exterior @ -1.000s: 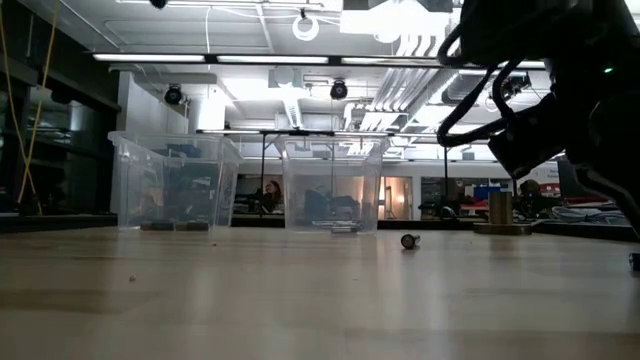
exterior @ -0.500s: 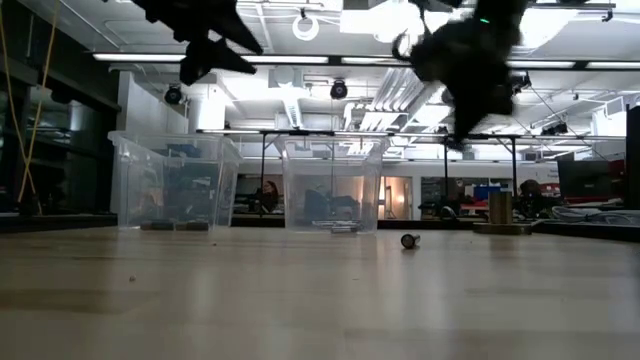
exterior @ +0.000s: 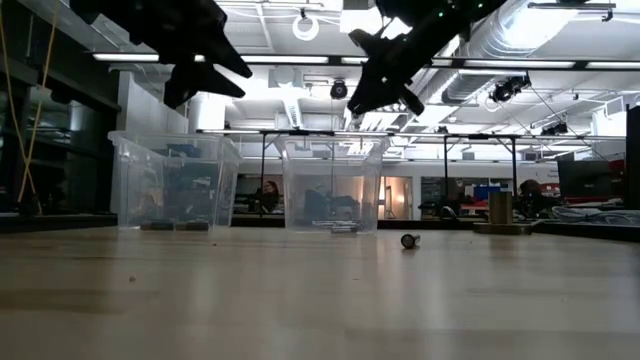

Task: Sort batteries
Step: Put silver battery into the right transparent bin

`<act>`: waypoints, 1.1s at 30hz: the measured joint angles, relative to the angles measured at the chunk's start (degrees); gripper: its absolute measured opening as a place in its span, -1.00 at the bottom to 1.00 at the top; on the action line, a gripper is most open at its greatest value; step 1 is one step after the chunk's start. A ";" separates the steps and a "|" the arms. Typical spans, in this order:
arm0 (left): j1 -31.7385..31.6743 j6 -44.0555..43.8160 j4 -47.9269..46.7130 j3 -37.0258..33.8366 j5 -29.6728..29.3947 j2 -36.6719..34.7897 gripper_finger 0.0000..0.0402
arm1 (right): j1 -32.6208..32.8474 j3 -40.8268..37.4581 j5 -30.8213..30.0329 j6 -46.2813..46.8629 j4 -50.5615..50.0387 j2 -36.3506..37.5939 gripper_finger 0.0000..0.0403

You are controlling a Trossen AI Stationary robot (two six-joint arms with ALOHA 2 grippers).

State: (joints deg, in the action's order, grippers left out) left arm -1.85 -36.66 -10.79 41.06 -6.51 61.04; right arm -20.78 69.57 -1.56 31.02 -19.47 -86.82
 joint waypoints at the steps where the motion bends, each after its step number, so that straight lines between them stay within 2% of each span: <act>1: 0.00 -0.20 -0.20 -0.04 -0.15 0.02 -0.28 | -0.55 0.55 0.67 -0.12 -0.21 -0.64 -0.66; 5: 0.02 -0.15 -0.25 -0.07 -0.57 0.02 -0.28 | -1.37 4.07 2.63 -2.02 -5.21 -1.58 -0.32; 8: 0.02 1.08 -0.31 -0.07 -1.44 0.02 -0.28 | -0.99 7.90 5.19 -3.92 -13.13 -1.06 -0.15; 13: -0.02 2.69 -0.08 -0.07 -1.70 0.04 -0.28 | 4.49 12.23 5.61 3.31 -33.10 -0.84 -0.09; 16: -0.02 2.75 0.00 -0.04 -1.65 0.04 -0.28 | 9.96 10.17 1.22 13.03 -39.01 -0.84 -0.08; 19: -0.02 2.77 0.02 -0.04 -1.39 0.04 -0.28 | 15.17 5.41 -1.22 26.92 -36.65 -1.14 -0.08; 23: -0.04 3.34 0.06 -0.04 0.33 0.04 -0.28 | 19.94 -1.06 -1.27 45.42 -27.01 -3.74 -0.08; 27: -0.04 3.93 0.06 -0.04 2.48 0.04 -0.28 | 22.56 -3.15 -1.29 54.11 -18.80 -8.47 -0.08; 33: -0.04 4.10 -0.01 -0.04 4.58 0.04 -0.28 | 24.00 -3.20 0.07 61.52 -17.86 -16.29 -0.10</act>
State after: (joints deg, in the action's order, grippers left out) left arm -1.89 -32.56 -10.80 41.01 -1.93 61.08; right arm 3.22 66.37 -1.48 92.54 -37.33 -103.11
